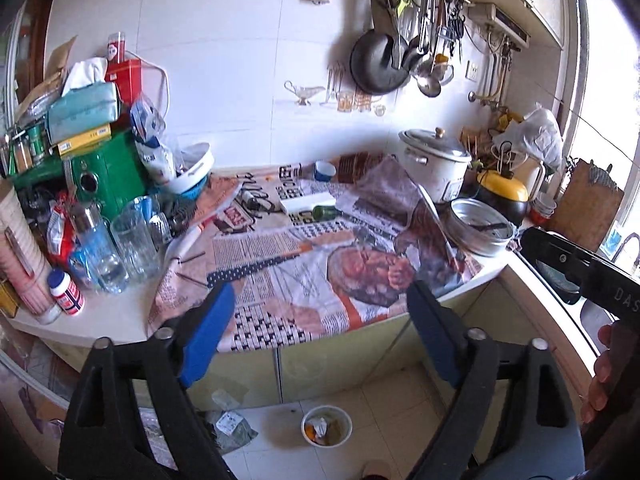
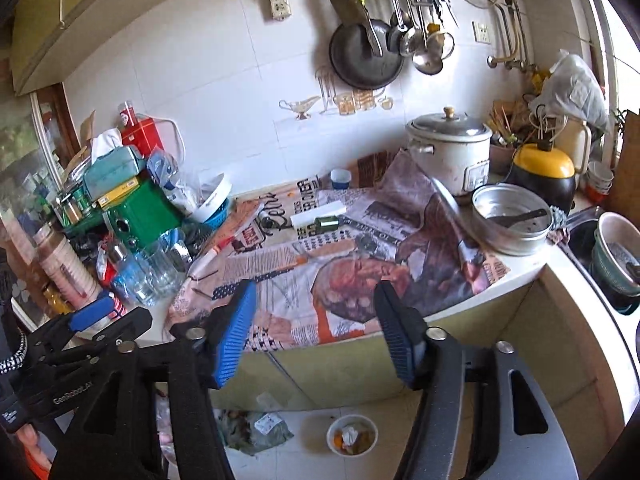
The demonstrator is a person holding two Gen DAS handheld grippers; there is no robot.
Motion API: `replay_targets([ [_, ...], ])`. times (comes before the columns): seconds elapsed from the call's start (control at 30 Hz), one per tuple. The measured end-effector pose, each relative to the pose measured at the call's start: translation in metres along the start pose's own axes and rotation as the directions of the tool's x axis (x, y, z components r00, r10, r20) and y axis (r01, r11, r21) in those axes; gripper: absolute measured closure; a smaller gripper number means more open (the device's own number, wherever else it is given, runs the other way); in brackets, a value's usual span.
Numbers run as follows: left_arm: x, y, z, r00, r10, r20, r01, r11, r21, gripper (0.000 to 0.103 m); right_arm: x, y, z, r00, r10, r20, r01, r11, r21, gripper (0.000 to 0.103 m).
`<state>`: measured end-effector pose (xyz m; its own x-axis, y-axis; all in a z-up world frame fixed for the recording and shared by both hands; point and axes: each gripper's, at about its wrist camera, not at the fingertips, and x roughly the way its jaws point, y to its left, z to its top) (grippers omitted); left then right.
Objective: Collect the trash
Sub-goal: 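Raise both tools back up to the counter, then grasp the green glass bottle with the right tool while the left tool grasps the white foam block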
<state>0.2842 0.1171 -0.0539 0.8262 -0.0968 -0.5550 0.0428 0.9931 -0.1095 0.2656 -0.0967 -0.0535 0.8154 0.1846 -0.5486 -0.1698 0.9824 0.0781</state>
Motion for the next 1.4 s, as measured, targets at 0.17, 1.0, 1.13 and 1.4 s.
replay_targets([
  [0.17,0.012,0.001,0.020,1.000,0.018,0.018,-0.018,1.000,-0.006,0.010,0.004,-0.001,0.016,0.998,-0.010,0.060,0.012,0.999,-0.031,0.031],
  [1.0,0.198,-0.053,0.137,0.974,0.227,-0.022,-0.228,0.969,-0.094,0.007,0.180,-0.080,0.127,0.975,0.200,-0.095,-0.213,0.965,-0.152,0.030],
  [1.13,0.225,-0.044,0.140,0.970,0.234,-0.059,-0.239,0.966,-0.095,0.007,0.212,-0.085,0.127,0.965,0.212,-0.154,-0.233,0.964,-0.131,0.030],
  [1.4,0.293,0.006,0.140,0.964,0.215,-0.155,-0.231,0.969,-0.087,0.007,0.298,-0.078,0.109,0.938,0.175,-0.301,-0.202,0.978,-0.061,0.030],
])
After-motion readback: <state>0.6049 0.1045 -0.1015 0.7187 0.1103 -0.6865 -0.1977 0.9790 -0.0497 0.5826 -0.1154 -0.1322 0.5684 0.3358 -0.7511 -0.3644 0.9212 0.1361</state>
